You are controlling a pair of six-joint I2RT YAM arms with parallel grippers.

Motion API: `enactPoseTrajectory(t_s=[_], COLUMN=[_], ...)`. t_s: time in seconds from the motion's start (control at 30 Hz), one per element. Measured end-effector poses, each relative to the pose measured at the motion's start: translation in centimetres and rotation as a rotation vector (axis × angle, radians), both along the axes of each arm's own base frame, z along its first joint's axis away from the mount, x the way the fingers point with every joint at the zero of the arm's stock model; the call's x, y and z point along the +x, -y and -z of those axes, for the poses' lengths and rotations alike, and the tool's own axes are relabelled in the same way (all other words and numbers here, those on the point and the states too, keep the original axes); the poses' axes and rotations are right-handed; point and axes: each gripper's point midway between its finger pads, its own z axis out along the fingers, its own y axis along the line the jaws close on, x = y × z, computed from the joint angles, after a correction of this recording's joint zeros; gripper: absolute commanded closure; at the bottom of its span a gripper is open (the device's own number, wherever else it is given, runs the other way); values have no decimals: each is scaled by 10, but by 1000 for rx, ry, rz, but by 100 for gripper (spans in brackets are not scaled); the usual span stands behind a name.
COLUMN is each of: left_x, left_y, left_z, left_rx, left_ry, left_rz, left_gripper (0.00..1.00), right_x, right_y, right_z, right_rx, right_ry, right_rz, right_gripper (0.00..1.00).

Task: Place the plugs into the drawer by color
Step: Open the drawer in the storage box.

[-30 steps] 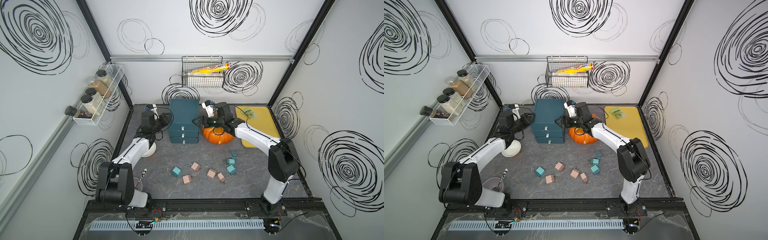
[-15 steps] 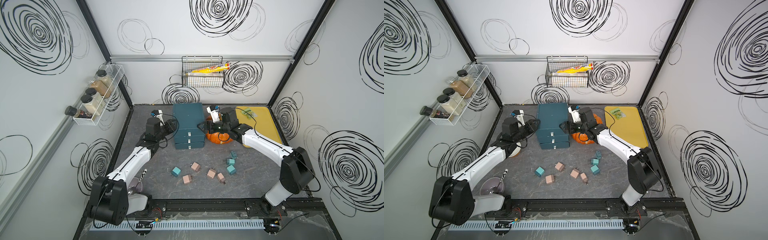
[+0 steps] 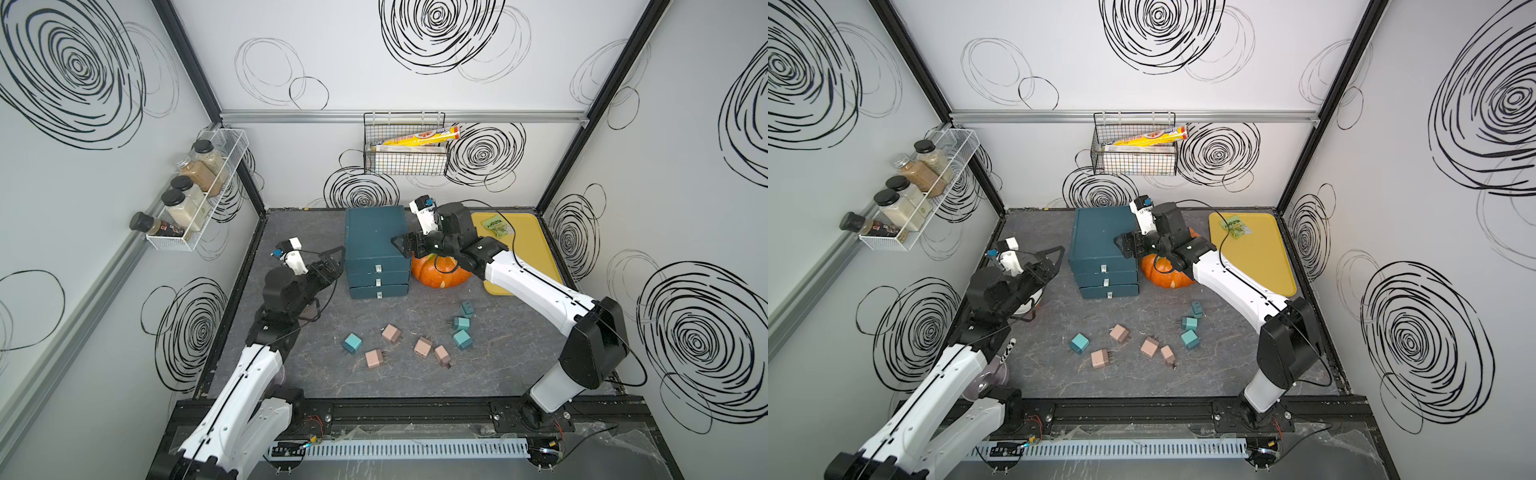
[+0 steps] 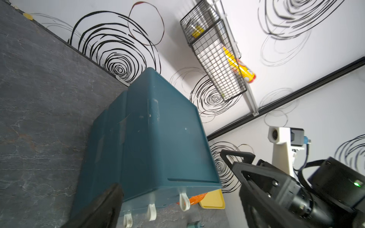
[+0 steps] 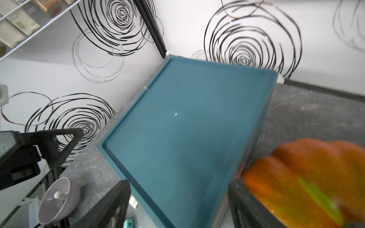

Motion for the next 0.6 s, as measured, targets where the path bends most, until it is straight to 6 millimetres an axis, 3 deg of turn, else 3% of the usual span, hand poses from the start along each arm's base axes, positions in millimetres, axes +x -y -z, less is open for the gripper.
enactPoseTrajectory(t_s=[0.1, 0.3, 0.5, 0.6], left_x=[-20, -52, -64, -58], left_y=[5, 41, 68, 76], left_z=[10, 88, 77, 87], left_rx=[-125, -295, -379, -402], left_ry=[37, -107, -52, -73], left_rz=[20, 114, 164, 145], left_gripper=[21, 21, 23, 25], right_x=[16, 32, 31, 29], right_y=[4, 8, 1, -1], right_z=[-2, 48, 50, 50], right_rx=[-1, -71, -66, -59], right_ry=[8, -79, -81, -84], right_rz=[18, 26, -7, -20], right_gripper=[42, 45, 49, 49])
